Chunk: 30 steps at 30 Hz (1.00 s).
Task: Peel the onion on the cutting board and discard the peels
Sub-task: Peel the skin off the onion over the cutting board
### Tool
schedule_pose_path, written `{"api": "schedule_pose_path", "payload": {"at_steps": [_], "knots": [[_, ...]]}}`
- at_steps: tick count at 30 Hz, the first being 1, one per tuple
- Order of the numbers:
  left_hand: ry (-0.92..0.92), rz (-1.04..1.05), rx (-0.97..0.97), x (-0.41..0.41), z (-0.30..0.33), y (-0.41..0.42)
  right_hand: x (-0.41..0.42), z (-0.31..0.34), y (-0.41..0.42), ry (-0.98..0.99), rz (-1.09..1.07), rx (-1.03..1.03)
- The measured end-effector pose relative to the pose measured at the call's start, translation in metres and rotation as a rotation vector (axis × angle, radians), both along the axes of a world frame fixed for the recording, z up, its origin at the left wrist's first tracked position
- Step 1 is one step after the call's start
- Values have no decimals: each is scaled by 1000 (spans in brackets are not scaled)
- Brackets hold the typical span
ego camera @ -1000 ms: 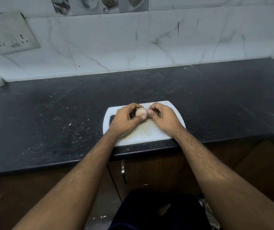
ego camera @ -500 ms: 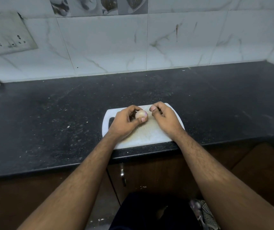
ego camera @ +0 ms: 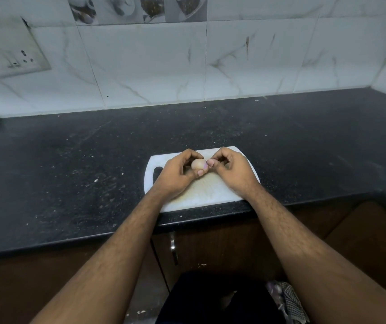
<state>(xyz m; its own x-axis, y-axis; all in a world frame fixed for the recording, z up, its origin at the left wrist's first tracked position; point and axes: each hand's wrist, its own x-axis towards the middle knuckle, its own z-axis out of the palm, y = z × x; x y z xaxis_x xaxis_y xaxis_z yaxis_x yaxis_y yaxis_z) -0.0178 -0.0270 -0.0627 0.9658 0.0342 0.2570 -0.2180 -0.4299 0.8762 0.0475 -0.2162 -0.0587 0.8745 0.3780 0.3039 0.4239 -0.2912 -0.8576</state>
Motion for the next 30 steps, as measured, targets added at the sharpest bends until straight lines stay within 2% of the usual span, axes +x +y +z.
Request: {"api": "schedule_pose_path", "payload": {"at_steps": [18, 30], "knots": [[50, -80, -80, 3, -3, 4, 6, -3, 0, -9, -186, -45], [2, 16, -148, -1, 2, 0, 4, -1, 1, -4, -94, -48]]}}
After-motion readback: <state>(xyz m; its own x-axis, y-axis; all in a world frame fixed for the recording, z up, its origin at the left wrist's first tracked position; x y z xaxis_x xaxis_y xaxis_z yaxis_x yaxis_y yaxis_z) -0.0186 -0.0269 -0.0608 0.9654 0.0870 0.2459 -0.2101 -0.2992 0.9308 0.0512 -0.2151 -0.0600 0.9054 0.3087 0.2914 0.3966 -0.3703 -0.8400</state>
